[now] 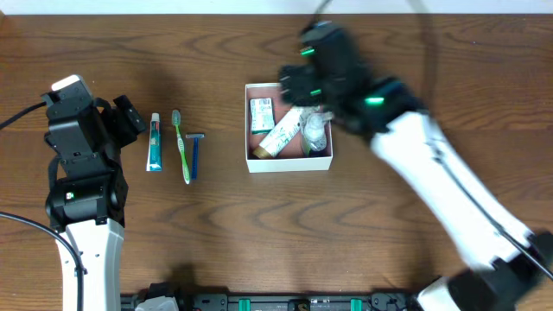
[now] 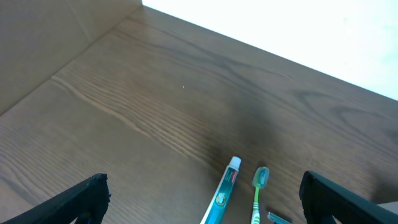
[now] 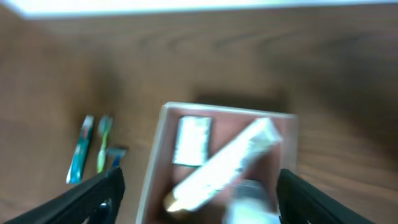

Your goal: Pack container

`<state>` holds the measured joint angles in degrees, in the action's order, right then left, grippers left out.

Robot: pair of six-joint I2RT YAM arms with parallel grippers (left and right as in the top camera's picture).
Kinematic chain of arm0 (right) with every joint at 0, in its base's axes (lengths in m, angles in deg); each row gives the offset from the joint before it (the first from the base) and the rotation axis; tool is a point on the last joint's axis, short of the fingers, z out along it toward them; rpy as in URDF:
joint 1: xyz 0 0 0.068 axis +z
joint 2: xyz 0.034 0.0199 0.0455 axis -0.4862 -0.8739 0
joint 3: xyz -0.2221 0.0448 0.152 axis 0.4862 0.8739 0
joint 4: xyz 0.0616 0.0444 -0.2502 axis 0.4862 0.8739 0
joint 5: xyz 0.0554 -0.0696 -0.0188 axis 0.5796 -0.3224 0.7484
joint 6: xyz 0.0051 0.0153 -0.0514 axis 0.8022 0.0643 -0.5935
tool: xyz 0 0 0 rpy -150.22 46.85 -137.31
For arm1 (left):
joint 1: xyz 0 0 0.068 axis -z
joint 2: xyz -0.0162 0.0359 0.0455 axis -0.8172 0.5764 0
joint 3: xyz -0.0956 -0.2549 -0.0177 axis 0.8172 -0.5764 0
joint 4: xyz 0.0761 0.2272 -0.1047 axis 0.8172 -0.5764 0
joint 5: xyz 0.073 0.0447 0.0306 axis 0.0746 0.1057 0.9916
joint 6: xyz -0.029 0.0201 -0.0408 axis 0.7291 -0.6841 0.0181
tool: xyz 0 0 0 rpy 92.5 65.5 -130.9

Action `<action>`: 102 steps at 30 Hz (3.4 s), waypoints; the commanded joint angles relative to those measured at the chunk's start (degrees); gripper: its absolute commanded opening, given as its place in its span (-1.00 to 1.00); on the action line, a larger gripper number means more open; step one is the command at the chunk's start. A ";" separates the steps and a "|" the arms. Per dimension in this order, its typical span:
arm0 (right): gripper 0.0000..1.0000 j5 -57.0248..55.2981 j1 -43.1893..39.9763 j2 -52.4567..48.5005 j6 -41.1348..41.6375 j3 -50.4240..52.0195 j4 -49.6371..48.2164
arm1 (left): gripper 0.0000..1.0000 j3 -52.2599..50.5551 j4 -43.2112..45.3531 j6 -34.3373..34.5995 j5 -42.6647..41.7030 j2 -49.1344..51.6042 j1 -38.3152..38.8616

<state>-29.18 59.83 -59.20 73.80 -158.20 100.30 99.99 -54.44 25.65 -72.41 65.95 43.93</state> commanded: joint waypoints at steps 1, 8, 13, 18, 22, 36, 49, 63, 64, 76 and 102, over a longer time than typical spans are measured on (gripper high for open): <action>0.64 -0.44 -7.21 4.94 0.35 -0.96 4.20 | 0.96 1.29 0.07 1.38 -2.14 0.00 -0.31; 0.86 5.66 -23.76 8.68 1.42 -0.96 12.55 | 0.96 1.29 -3.82 7.04 -15.63 0.00 -0.24; 0.99 9.18 -31.76 7.76 1.42 -0.79 16.63 | 0.96 1.29 -8.81 5.84 -17.22 0.83 -0.35; 0.98 9.11 -33.79 7.32 1.40 -0.79 17.42 | 0.96 1.33 -8.76 2.12 -11.02 5.46 -0.37; 0.98 9.11 -33.79 7.32 1.40 -0.79 17.42 | 0.96 2.84 -8.96 -2.12 -10.95 12.70 -0.37; 0.98 9.11 -33.79 7.32 1.40 -0.79 17.40 | 0.74 5.44 0.81 -16.48 -6.62 32.52 -0.74; 0.98 9.11 -33.79 7.32 1.40 -0.79 17.40 | 0.71 5.44 7.23 -17.14 -7.37 44.65 -3.10; 0.98 9.11 -33.79 7.32 1.40 -0.79 17.42 | 0.29 5.42 7.45 -19.26 -8.04 46.99 -3.04; 0.99 9.11 -33.79 7.32 1.40 -0.79 17.42 | 0.23 5.42 7.43 -19.26 -8.02 46.99 -3.04; 0.98 9.11 -33.79 7.32 1.40 -0.79 17.40 | -0.38 5.44 6.34 -18.99 -7.98 44.78 -3.04; 0.98 9.11 -33.79 7.32 1.40 -0.79 17.40 | 0.22 5.03 3.58 -19.04 -10.36 41.31 -2.99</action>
<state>-20.46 26.30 -51.64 74.85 -158.65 117.68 104.62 -51.20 6.70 -81.83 105.71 41.02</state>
